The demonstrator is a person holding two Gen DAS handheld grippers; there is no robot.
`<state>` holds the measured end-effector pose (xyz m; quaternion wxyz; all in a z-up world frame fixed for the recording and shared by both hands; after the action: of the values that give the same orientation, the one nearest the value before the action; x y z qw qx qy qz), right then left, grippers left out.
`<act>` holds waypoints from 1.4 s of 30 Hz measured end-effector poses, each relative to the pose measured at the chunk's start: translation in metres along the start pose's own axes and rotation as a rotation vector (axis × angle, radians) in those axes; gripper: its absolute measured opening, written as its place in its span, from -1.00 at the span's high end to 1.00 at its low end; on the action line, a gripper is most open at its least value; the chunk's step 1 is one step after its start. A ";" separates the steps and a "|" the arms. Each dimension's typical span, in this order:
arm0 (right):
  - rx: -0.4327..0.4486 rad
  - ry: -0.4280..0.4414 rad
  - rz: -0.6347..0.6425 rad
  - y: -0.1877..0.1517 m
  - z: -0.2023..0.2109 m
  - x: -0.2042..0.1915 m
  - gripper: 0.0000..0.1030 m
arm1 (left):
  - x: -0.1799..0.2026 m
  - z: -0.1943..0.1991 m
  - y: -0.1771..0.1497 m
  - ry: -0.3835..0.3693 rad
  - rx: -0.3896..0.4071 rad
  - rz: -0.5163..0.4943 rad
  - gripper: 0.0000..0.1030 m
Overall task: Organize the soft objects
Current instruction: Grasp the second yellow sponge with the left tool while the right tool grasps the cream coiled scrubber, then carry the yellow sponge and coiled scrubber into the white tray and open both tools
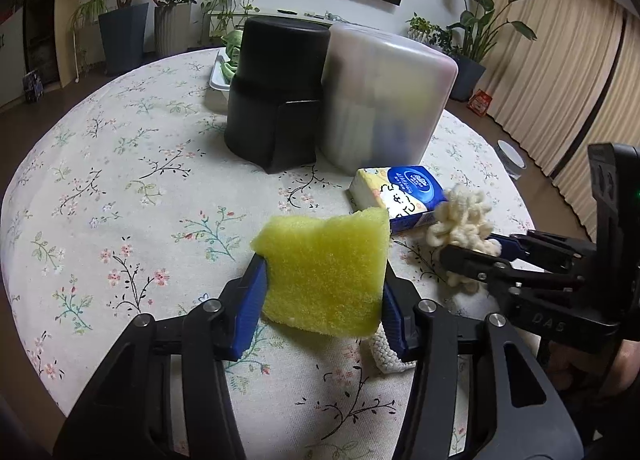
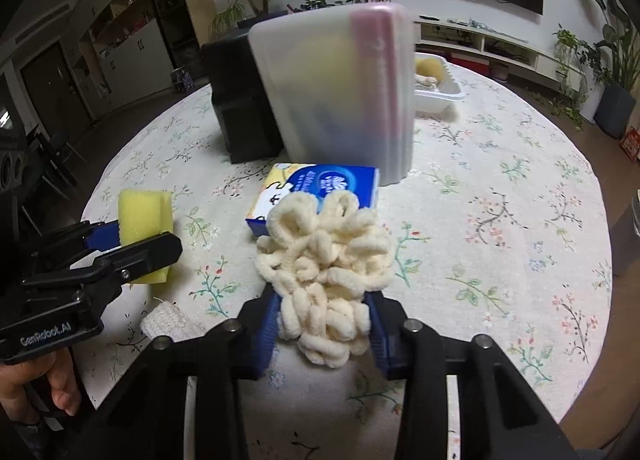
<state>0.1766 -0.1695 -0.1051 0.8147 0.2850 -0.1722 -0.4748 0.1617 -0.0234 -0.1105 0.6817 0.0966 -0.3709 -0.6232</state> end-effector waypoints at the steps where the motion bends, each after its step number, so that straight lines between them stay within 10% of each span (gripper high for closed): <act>1: 0.002 -0.003 -0.001 -0.001 0.003 0.001 0.27 | 0.000 0.000 0.000 0.000 0.000 0.000 0.06; 25: 0.004 -0.132 -0.084 -0.013 0.068 0.084 0.29 | -0.037 0.030 0.029 0.057 0.057 0.069 0.07; 42: 0.024 -0.328 -0.165 0.064 0.072 0.264 0.29 | -0.102 0.040 0.200 0.218 0.147 -0.043 0.07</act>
<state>0.3095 -0.3961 -0.0065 0.7307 0.2266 -0.2844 -0.5778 0.2976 0.1244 -0.0026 0.6955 0.2217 -0.3371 -0.5946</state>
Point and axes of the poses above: each gripper's, at about its wrist camera, not at the fingertips, and z roughly against the way its jaws point, x to its right, y to its top, the point moved 9 cm from there along -z, roughly the way its jaws point, and after that the axes turned 14 degrees about z, right-handed, at the moved point
